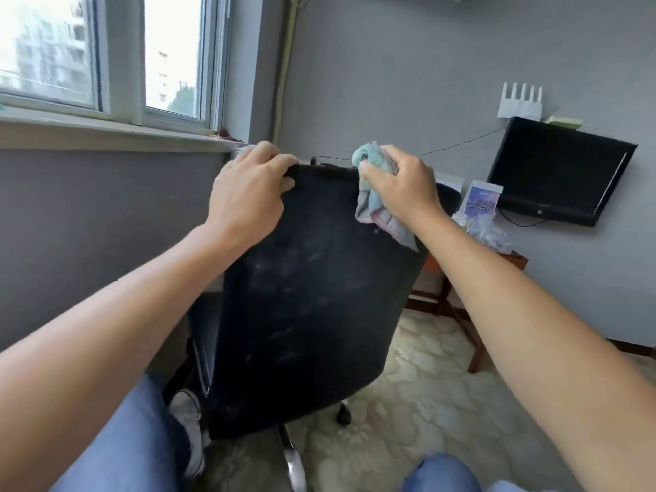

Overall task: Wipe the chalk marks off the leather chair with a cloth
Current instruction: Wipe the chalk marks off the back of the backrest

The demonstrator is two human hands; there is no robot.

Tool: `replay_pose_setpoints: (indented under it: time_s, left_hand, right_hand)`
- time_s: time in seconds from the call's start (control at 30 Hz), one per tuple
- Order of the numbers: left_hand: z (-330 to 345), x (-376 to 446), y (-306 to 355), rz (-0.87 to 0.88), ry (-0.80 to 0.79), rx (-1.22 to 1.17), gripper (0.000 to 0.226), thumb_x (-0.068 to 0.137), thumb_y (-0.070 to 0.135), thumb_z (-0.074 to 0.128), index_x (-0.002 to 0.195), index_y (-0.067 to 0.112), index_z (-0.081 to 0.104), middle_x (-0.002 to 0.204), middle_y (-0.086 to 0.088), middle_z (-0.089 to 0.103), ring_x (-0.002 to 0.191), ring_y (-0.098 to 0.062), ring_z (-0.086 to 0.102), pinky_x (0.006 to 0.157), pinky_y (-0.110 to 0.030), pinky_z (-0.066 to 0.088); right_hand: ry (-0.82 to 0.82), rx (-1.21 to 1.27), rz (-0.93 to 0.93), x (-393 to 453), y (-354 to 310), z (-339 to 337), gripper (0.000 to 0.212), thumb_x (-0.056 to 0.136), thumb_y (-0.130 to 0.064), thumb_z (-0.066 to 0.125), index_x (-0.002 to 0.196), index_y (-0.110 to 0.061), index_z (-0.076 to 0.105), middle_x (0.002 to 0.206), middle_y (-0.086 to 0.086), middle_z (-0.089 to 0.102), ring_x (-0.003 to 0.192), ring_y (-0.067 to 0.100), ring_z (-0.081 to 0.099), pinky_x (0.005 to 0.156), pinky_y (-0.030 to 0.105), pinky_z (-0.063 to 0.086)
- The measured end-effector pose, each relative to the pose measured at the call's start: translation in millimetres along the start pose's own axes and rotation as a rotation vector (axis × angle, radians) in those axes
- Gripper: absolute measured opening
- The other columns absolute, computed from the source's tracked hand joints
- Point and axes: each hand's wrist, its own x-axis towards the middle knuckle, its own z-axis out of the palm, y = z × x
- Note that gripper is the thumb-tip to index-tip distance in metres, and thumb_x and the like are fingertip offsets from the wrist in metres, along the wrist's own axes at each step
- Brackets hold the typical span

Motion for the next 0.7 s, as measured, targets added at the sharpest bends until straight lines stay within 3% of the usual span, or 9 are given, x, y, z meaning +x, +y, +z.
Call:
replay_pose_setpoints:
  time_s: [0.07,0.17,0.33,0.43,0.53,0.6,0.7]
  left_hand:
    - [-8,2,-17,-0.032,-0.002,0.041,0.033,0.102,0.012,0.057,0.134,0.017,0.065,0.131,-0.007,0.062,0.125,-0.034,0.052,0.091,-0.048,0.046]
    - [-20,6,-43,-0.09,-0.013,0.128,0.036,0.099,0.005,0.057,0.134,0.011,0.064,0.128,-0.015,0.06,0.12,-0.041,0.054,0.093,-0.05,0.044]
    - [-16,14,-55,-0.212,-0.105,0.34,0.043,0.08,-0.007,0.061,0.123,-0.005,0.054,0.121,-0.031,0.055,0.115,-0.05,0.051,0.1,-0.058,0.039]
    - [4,16,-14,-0.046,-0.125,0.318,0.049,0.077,0.007,0.061,0.124,0.0,0.05,0.128,-0.025,0.055,0.124,-0.045,0.045,0.117,-0.057,0.028]
    - [30,26,42,0.131,-0.2,0.226,0.057,0.081,0.023,0.054,0.134,0.004,0.049,0.137,-0.017,0.055,0.133,-0.041,0.043,0.125,-0.056,0.016]
    - [46,29,73,0.255,-0.247,0.191,0.057,0.084,0.035,0.05,0.132,0.004,0.054,0.131,-0.016,0.059,0.129,-0.041,0.048,0.125,-0.055,0.018]
    - [45,27,80,0.237,-0.222,0.192,0.049,0.086,0.043,0.052,0.122,0.01,0.059,0.115,-0.015,0.06,0.111,-0.042,0.052,0.111,-0.052,0.029]
  right_hand:
    - [0.025,-0.058,0.106,12,18,-8,0.03,0.085,-0.053,0.051,0.085,-0.025,0.062,0.077,-0.005,0.065,0.081,0.024,0.063,0.067,0.035,0.049]
    - [0.054,-0.128,0.28,23,60,-33,0.03,0.083,-0.049,0.051,0.084,-0.02,0.06,0.083,0.001,0.065,0.088,0.031,0.06,0.071,0.037,0.046]
    - [0.07,-0.007,0.39,14,80,-45,0.023,0.088,-0.042,0.056,0.088,-0.019,0.063,0.087,0.002,0.066,0.091,0.028,0.062,0.073,0.035,0.043]
    - [0.111,0.056,0.288,1,57,-33,0.023,0.088,-0.041,0.059,0.077,-0.02,0.058,0.077,-0.003,0.062,0.079,0.022,0.058,0.065,0.034,0.041]
    - [0.089,0.239,0.218,-15,31,-26,0.024,0.084,-0.042,0.066,0.079,-0.018,0.065,0.071,-0.006,0.064,0.069,0.016,0.059,0.064,0.034,0.048]
    - [0.065,0.45,0.208,-23,18,-18,0.018,0.082,-0.042,0.069,0.079,-0.024,0.069,0.074,-0.005,0.07,0.073,0.018,0.066,0.072,0.04,0.056]
    - [0.174,0.46,0.215,-40,12,11,0.023,0.09,-0.043,0.063,0.095,-0.023,0.071,0.089,-0.004,0.073,0.086,0.016,0.068,0.081,0.039,0.057]
